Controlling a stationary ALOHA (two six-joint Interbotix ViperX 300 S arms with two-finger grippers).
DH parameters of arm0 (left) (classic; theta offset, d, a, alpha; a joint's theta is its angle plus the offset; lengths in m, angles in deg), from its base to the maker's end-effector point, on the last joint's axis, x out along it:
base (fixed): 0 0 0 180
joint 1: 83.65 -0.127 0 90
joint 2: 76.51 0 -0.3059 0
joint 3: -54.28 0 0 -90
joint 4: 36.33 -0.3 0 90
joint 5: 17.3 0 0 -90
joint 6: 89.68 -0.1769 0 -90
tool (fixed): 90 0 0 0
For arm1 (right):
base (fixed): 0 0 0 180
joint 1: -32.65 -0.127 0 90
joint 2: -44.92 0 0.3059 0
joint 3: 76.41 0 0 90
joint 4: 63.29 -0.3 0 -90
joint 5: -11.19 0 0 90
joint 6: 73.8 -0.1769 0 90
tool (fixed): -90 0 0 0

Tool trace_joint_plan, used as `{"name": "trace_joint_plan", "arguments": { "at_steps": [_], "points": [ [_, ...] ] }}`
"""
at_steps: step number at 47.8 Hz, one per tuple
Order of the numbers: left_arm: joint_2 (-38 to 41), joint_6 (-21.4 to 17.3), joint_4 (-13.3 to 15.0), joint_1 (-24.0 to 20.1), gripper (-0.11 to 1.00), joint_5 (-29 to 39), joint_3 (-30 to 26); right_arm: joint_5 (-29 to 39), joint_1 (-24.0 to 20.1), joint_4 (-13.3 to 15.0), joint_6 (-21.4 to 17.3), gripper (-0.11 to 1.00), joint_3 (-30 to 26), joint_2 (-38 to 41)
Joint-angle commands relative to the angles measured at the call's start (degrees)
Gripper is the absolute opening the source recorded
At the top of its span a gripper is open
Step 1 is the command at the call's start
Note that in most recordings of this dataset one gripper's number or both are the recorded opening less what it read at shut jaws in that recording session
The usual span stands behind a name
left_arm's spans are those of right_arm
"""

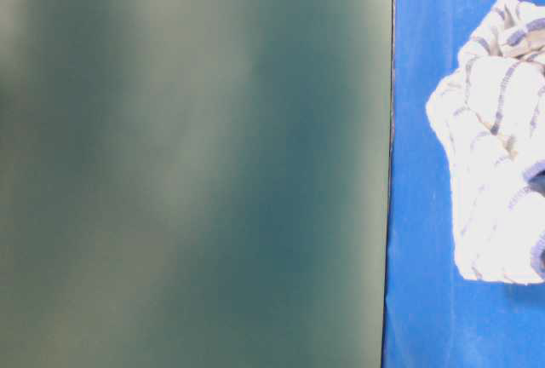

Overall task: Hand over the towel.
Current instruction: 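Move the left gripper toward the white blue-striped towel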

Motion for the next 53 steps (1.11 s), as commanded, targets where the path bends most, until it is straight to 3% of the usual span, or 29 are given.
{"name": "trace_joint_plan", "arguments": {
  "at_steps": [1, 13, 27, 32, 39, 43, 46, 53],
  "points": [
    [0.18, -0.18, 0.79, 0.18, 0.0, -0.79, -1.05, -0.35, 0.0, 0.18, 0.44, 0.0, -1.76, 0.44],
    [2.64, -0.26, 1.05, -2.11, 0.0, -4.48, -1.41, -0.26, 0.0, 0.09, 0.35, 0.0, -2.11, 0.53],
    [13.45, 0.44, 1.14, -6.5, 0.02, -4.66, -5.63, -0.18, 0.0, 0.0, 0.0, 0.0, -2.11, 0.7],
    [18.72, 0.44, 1.14, -7.21, 0.22, -4.31, -8.09, -0.18, 0.0, 0.0, -0.09, 0.0, -2.11, 0.88],
    [26.98, 0.44, 1.14, -8.35, 0.66, -2.99, -11.95, -0.09, 0.09, 0.0, -0.26, 0.0, -2.11, 1.41],
    [32.7, 0.53, 1.14, -8.79, 0.85, 0.26, -15.38, -0.18, 0.0, -0.09, -0.35, 0.0, -2.02, 1.85],
    [36.39, 0.62, 1.14, -8.7, 0.93, 2.9, -17.93, -0.18, 0.0, 0.0, -0.35, 0.0, -1.93, 2.37],
    [45.79, 1.05, 1.05, -8.61, 0.94, 6.94, -23.12, -0.44, 0.0, -0.18, -0.35, 0.0, -1.76, 3.34]
  ]
}}
